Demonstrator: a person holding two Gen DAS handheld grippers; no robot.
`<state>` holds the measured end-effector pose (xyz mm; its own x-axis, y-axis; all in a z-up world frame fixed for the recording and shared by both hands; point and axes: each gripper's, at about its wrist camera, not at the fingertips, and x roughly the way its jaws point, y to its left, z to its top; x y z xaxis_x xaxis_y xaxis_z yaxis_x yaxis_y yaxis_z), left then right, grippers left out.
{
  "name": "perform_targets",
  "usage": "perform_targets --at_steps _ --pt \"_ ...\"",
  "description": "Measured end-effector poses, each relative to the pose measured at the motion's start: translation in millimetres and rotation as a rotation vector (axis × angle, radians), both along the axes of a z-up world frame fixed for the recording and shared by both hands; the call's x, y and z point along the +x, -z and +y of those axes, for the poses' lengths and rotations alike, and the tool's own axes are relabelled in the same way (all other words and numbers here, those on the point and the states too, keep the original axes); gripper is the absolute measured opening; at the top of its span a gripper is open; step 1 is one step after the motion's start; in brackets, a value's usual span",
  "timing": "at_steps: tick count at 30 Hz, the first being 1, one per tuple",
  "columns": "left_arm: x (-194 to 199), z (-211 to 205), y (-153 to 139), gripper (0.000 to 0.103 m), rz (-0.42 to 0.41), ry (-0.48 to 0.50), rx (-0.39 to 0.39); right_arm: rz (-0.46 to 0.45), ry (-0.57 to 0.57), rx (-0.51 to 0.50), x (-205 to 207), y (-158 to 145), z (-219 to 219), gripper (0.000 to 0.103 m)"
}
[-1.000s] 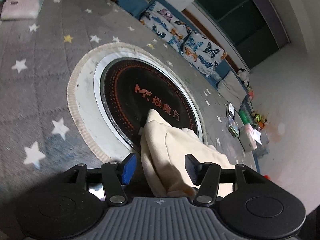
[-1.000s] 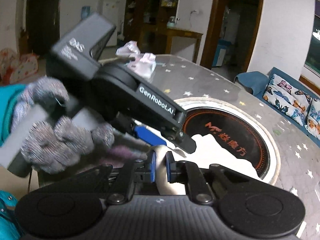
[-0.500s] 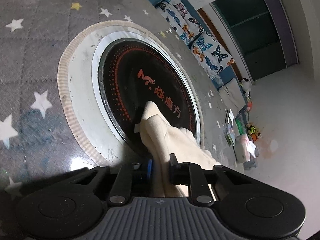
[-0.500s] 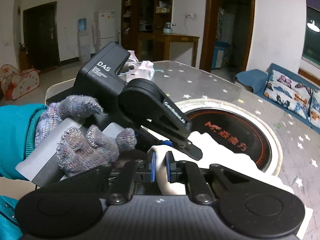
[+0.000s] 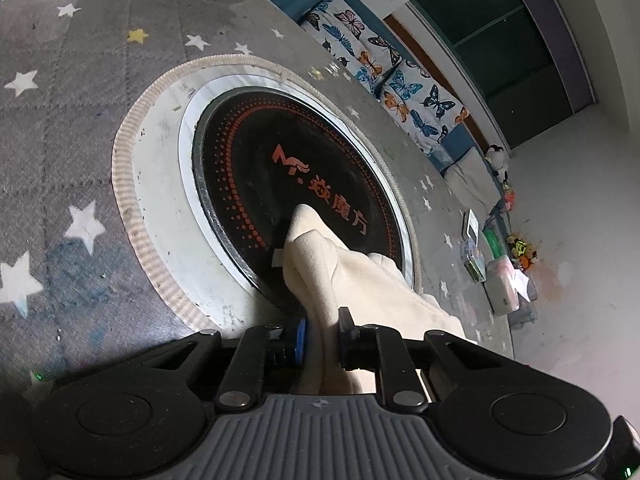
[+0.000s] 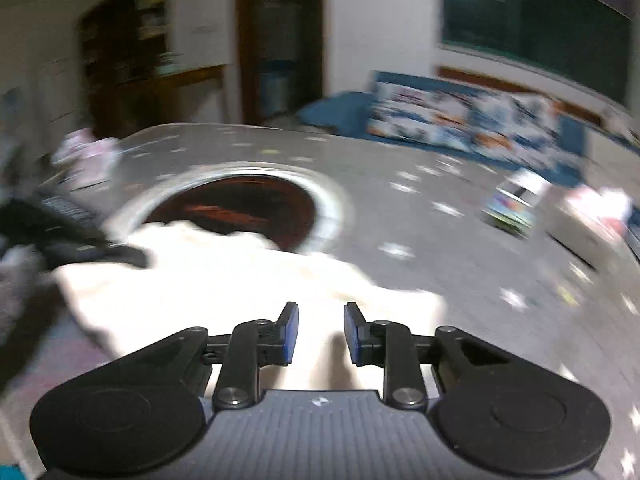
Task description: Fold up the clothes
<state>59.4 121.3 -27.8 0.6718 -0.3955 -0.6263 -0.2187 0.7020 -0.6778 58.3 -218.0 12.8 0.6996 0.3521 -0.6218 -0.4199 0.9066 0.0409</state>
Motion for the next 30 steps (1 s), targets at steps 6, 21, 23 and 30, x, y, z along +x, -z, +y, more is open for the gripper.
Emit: perform_targets --at_steps 6,21,23,30 --pt "1.8 -2.2 -1.8 0.017 -0.002 0.007 0.025 0.072 0.118 0.084 24.7 20.2 -39.5 0.039" --pt "2.2 -23.9 -39.8 0.016 -0.109 0.073 0.116 0.045 0.108 0.186 22.1 11.4 -41.2 0.014" --pt "5.2 -33.0 -49.3 0.016 -0.138 0.099 0.127 0.017 0.119 0.187 17.7 2.0 -47.0 0.014" --pt "27.7 -87.1 -68.3 0.015 -0.201 0.205 0.15 -0.079 0.204 0.149 4.9 -29.5 -83.3 0.014"
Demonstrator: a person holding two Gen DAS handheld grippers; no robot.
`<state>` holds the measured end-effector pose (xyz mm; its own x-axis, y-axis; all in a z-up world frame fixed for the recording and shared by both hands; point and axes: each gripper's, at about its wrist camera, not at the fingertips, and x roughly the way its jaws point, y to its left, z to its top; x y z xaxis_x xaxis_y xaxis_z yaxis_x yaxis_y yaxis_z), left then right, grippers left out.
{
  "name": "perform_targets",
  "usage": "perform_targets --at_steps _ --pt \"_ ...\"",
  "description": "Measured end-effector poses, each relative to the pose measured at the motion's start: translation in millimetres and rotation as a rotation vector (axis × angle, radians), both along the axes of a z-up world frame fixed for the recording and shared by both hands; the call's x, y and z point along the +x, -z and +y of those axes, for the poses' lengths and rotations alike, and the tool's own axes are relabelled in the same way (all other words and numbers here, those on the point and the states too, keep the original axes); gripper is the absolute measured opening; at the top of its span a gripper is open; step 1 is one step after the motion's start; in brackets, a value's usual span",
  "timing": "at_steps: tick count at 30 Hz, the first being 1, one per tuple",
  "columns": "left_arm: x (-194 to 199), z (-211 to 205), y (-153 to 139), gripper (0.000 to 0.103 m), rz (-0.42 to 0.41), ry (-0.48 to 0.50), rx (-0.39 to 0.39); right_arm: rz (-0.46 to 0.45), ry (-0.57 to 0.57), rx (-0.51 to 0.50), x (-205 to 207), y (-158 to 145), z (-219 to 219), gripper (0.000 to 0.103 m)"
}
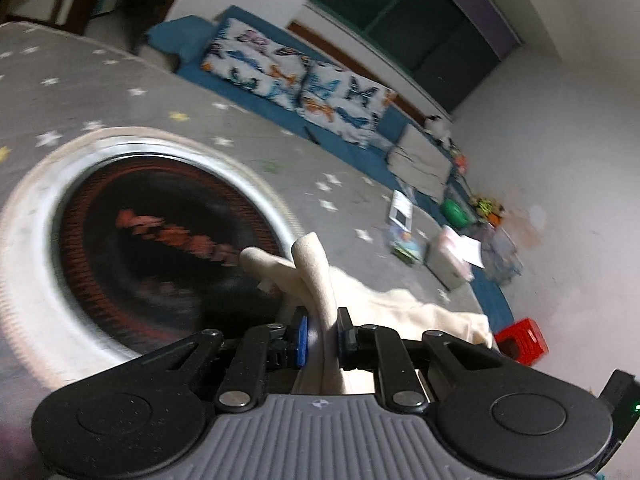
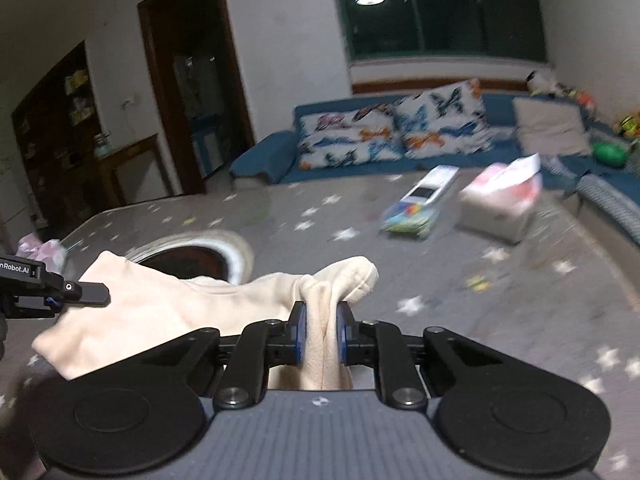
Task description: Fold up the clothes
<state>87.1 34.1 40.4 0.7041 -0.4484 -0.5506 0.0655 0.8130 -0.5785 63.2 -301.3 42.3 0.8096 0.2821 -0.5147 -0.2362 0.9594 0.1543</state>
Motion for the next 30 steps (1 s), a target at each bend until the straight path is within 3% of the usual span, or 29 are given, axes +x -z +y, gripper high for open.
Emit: perform_targets --at_steps 9,16,23,26,30 --pt "31.2 -92.5 -2.7 0.015 -0.038 0.158 0.041 -0.045 0.162 -0.094 -7.4 -19.8 -66.4 0.014" --pt "51.6 -147.1 20.2 0.015 0.02 0.247 0.098 0.036 0.265 -0.135 7.9 4.9 -113.3 0.014" --pt "49.3 -160.1 36.1 0.025 0.019 0.256 0.26 0.156 0.312 -0.165 16.1 44.8 -130.1 0.019" --pt "50.0 -157.5 30.7 0.029 -0.014 0.241 0.298 0.133 0.323 -0.167 11.2 41.1 -132.9 0.02" --pt "52.6 -159.0 18.6 0.027 -0.062 0.236 0.289 0.101 0.278 -0.136 15.4 30.6 -125.1 0.02"
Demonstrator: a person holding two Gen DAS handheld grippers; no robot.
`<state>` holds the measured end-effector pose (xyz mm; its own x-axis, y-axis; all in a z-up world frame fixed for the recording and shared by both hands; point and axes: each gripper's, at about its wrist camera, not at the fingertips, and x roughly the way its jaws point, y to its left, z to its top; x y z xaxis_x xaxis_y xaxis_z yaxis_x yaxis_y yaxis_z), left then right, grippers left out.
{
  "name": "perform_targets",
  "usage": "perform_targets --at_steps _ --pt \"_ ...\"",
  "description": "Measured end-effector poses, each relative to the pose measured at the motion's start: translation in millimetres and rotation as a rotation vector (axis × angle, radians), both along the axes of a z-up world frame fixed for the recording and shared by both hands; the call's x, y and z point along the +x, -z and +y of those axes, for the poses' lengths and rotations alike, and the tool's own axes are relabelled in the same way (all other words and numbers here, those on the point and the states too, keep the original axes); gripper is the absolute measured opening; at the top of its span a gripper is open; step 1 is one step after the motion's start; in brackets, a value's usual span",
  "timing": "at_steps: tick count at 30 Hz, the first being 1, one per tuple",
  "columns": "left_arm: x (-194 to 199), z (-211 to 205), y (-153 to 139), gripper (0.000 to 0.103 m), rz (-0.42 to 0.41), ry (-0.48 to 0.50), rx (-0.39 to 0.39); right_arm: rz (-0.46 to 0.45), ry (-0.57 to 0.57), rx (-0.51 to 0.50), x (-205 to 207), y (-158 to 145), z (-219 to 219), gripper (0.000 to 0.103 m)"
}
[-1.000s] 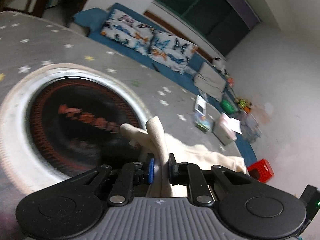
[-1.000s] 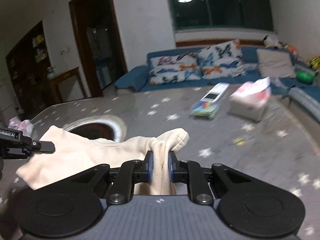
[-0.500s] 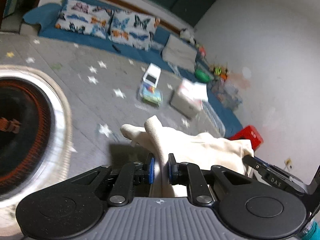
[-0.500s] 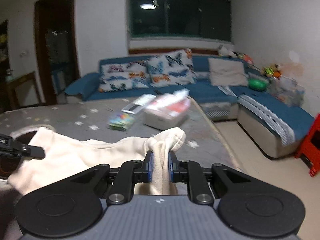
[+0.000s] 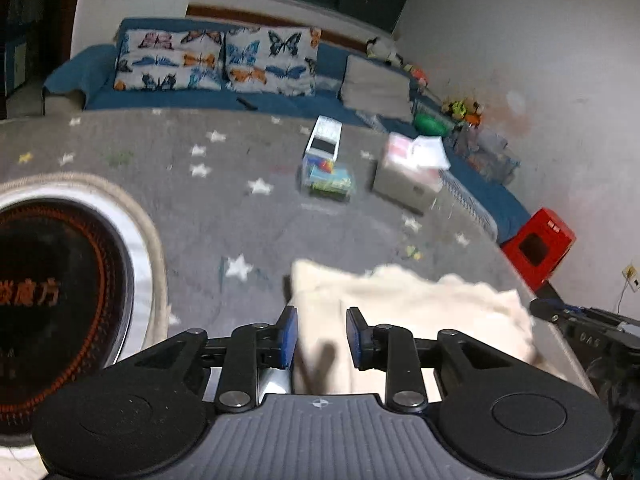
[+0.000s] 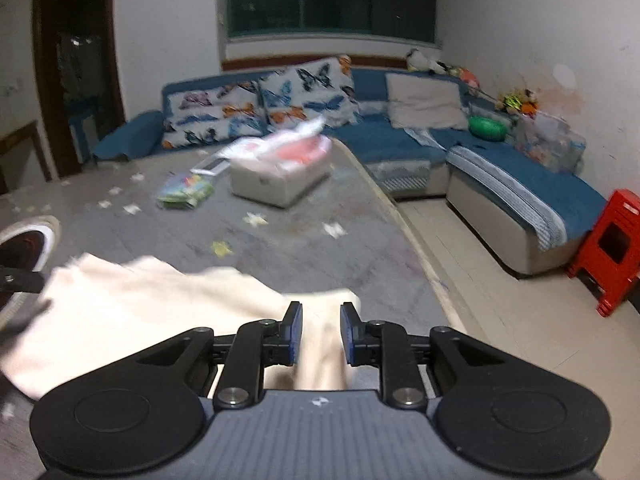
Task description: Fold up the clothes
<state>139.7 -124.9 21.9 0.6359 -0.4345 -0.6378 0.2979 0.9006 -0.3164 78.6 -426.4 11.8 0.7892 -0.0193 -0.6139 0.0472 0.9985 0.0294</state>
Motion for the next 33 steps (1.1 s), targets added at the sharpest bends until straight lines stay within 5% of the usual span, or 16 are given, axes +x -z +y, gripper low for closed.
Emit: perform_targets --at_steps 10,21,33 --pt "14.9 -52.5 2.5 0.025 -0.016 0.134 0.017 0.0 -0.084 0.065 30.6 6.2 32.6 0.021" --pt "40.6 -87.3 28.9 0.026 0.014 0.184 0.062 0.015 -0.095 0.023 47.9 25.3 45.0 0.03" --pt "19.3 -76.1 16.3 0.028 -0.028 0.186 0.063 -0.006 -0.152 0.017 3.2 0.5 46.6 0.034"
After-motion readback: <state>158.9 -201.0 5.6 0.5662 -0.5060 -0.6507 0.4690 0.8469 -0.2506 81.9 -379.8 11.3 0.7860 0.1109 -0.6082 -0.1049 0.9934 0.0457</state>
